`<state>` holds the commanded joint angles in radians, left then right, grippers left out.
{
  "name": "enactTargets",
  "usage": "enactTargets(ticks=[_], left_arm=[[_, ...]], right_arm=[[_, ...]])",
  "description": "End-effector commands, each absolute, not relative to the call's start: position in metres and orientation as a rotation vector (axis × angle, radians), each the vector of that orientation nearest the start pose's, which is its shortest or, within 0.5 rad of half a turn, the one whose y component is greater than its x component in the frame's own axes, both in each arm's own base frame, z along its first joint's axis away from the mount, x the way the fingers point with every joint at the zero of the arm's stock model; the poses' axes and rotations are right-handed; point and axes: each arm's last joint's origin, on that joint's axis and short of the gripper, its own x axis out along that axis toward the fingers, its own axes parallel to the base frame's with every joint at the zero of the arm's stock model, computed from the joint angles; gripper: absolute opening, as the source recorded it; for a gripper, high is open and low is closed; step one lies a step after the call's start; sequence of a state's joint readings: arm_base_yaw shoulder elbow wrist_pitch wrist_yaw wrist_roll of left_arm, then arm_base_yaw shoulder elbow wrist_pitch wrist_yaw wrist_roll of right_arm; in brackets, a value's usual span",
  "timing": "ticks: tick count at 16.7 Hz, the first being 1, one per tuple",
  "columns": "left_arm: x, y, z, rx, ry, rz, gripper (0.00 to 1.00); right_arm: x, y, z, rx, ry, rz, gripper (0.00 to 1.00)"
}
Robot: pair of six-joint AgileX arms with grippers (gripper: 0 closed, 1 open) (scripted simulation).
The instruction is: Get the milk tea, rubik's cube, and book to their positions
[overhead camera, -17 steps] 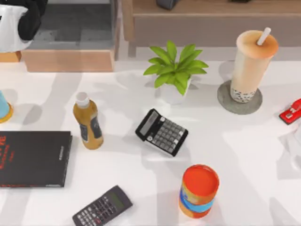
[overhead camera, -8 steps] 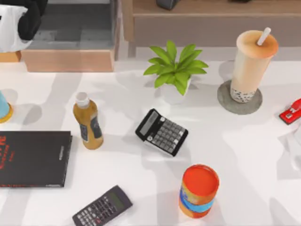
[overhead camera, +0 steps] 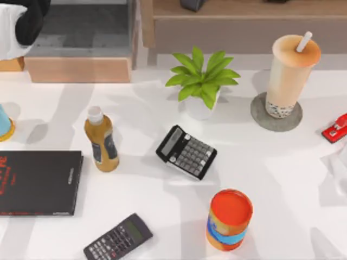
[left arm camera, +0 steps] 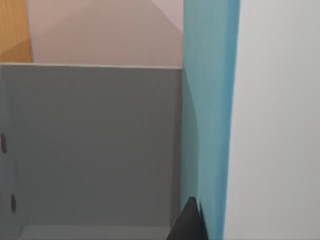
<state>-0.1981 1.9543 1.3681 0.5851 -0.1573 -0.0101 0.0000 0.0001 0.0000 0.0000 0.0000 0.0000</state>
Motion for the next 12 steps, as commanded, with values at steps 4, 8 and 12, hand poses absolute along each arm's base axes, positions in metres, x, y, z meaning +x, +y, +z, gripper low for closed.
enactTargets(ticks=[4, 8, 12], left_arm=[[0.452, -0.080, 0.261, -0.020, -0.003, -0.018, 0.00], [0.425, -0.082, 0.285, 0.032, -0.055, -0.048, 0.00], [0.374, -0.083, 0.304, 0.149, -0.095, -0.092, 0.00]], right_arm=[[0.106, -0.001, 0.160, 0.000, 0.000, 0.000, 1.00], [0.106, -0.001, 0.160, 0.000, 0.000, 0.000, 1.00], [0.106, -0.001, 0.160, 0.000, 0.000, 0.000, 1.00]])
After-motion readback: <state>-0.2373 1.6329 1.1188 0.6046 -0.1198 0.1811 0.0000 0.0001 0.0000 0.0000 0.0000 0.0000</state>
